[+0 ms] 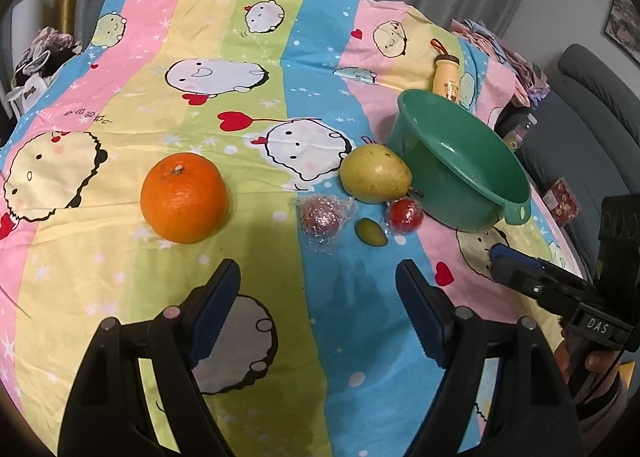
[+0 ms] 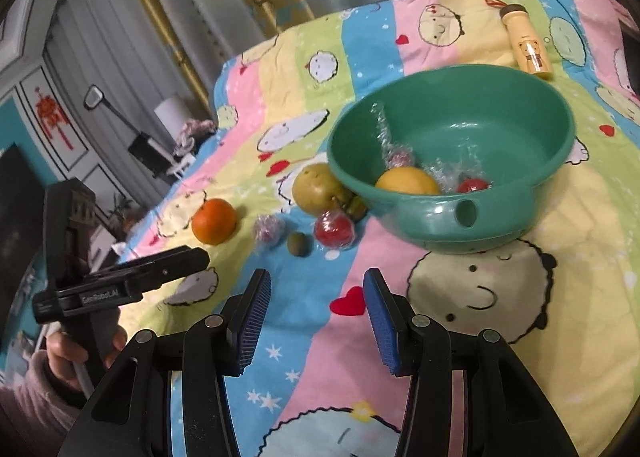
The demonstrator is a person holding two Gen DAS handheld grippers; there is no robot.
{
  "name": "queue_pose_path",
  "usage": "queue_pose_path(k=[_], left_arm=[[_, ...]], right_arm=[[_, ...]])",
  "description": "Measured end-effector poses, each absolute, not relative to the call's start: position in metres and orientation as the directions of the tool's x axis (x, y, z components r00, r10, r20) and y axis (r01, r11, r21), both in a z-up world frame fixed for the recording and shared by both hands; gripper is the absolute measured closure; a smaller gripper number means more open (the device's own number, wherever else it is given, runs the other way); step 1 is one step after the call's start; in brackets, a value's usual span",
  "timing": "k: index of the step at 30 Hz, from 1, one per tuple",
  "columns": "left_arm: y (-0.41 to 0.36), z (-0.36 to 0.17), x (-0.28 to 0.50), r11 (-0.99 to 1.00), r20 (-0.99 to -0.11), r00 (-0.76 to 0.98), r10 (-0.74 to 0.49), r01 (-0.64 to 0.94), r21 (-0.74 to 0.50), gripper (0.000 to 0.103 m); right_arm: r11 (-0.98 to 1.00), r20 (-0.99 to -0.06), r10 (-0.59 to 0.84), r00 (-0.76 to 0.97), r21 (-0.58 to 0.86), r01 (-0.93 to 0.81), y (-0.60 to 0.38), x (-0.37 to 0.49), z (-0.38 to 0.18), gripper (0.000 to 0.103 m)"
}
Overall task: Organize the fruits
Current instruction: 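Move both tools back to the remaining wrapped fruits on the quilt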
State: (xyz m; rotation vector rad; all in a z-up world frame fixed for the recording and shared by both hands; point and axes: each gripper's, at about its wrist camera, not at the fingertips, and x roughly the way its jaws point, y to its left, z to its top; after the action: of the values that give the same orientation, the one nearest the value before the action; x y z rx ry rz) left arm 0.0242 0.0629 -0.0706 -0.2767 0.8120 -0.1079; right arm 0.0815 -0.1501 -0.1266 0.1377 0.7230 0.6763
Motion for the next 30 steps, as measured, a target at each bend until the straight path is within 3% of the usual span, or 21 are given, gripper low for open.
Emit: queue_pose_path(k=[18,21,23,30], left_arm=[[0.086,-0.063,0.016,0.937,-0.646,0.724,-0.241,0.0,-0.35,0.023],[0.088,-0.065,0.016,0.933,-0.648,0.722,-0.245,-0.007,-0.36,0.023],[0.089,-0.065,0.017,0.931,-0.648,0.721,-0.247,-0.008,-0.364,0.023],[0.087,-0.071,0.02,0.934,-0.665,0.706,-0.245,-0.011,-0.356,0.023]], right_arm=[[0.934,-0.677,0.345,0.651,0.178,-0.31,-0.078,0.131,-0.142,0.054],[0.93,-0.69,0.361,0.627,0.213,-0.3,-0.077,0.138,-0.148,0.057],[0.929,-0.688,0.366,0.627,0.224,-0.296,-0.081,0.138,-0.15,0.067],[0.854,-0.633,0.518,0.575,0.353,-0.381,-0.111,0.117,-0.144,0.067]])
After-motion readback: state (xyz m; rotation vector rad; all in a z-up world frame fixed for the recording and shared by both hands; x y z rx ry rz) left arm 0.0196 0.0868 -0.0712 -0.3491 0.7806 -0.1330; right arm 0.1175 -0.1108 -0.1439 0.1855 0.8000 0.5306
